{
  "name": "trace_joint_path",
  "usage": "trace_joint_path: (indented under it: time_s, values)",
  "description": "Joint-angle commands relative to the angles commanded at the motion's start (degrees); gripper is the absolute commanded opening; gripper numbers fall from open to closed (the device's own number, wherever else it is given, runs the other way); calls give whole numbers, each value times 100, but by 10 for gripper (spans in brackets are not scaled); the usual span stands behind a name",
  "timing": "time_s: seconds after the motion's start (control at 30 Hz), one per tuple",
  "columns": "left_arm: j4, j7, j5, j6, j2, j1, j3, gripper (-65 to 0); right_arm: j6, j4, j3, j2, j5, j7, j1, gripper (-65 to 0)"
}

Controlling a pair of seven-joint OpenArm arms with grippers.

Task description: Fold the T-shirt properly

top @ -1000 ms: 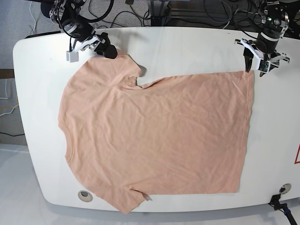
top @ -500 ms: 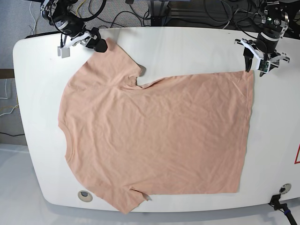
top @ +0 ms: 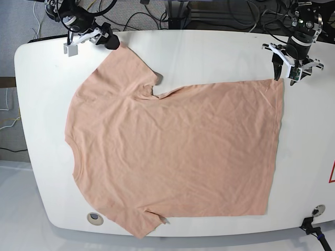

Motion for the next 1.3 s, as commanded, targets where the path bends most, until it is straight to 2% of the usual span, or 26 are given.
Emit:
trace_joint_path:
  time_s: [0.17, 0.27, 0.33, 0.97, 1.03, 1.17, 1.3]
  values:
    - [0, 0, 0, 0, 0, 0, 0, -378, -26, 0, 0, 0, -35, 0, 325, -332]
    - [0, 0, 0, 0, 0, 0, 0, -378, -325, -18, 0, 0, -35, 0, 431, -332]
    - [0, 0, 0, 0, 0, 0, 0, -378, -404, -114, -9, 0, -18, 9, 440, -331]
    - [9, 0, 0, 0, 0, 0, -9, -378, -404, -545, -26, -79, -18, 9, 1073, -331]
    - [9, 0, 0, 0, 0, 0, -9, -378, -360, -545, -35, -79, 9, -18, 1073, -332]
    - [9, 0, 0, 0, 0, 0, -9, -378, -369, -519, -448, -70, 281, -26, 1037, -333]
    - [9, 0, 0, 0, 0, -62, -9, -378, -396, -519, -448, -70, 281, 0, 1055, -336]
